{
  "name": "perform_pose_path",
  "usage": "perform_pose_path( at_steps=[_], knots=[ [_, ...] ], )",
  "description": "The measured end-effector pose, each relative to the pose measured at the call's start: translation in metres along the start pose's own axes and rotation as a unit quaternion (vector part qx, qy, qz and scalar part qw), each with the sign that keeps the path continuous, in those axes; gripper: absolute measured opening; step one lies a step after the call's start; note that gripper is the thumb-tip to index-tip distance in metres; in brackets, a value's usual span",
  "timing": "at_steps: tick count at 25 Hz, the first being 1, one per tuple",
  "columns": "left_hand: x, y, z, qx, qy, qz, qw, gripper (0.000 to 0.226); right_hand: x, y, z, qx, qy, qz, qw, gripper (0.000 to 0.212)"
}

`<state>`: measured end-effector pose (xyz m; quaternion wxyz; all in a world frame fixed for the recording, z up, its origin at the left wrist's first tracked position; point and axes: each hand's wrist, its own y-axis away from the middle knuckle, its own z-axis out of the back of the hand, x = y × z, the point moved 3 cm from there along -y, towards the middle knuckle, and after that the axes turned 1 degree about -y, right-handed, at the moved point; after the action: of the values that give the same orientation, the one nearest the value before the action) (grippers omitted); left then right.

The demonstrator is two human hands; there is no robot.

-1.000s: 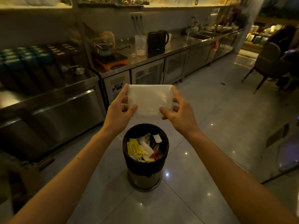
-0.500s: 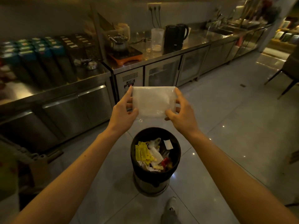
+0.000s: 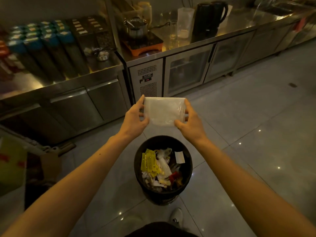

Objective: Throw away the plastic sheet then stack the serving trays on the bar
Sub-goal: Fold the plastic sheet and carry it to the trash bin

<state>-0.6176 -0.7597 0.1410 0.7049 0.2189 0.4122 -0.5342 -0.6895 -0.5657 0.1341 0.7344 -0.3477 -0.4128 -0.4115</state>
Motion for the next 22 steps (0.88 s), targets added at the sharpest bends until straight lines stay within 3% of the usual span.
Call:
perform_pose_path(
  at_steps=[6,11,15,22],
  knots=[
    [0.061,-0.009,-0.035,0.113,-0.043,0.092,0.988,0.084,-0.052,-0.004,-0.031,0.07,0.054,-0.073,0.993,0.058],
    [0.101,-0.012,-0.041,0.21,-0.079,0.116,0.968,0.079,-0.075,-0.003,-0.06,0.112,0.095,-0.134,0.98,0.054],
    [0.121,-0.007,-0.041,0.243,-0.095,0.122,0.958,0.086,-0.086,-0.001,-0.079,0.123,0.1,-0.161,0.974,0.054],
    [0.128,-0.013,-0.05,0.267,-0.08,0.123,0.953,0.077,-0.1,-0.002,-0.079,0.123,0.121,-0.179,0.969,0.056]
  ],
)
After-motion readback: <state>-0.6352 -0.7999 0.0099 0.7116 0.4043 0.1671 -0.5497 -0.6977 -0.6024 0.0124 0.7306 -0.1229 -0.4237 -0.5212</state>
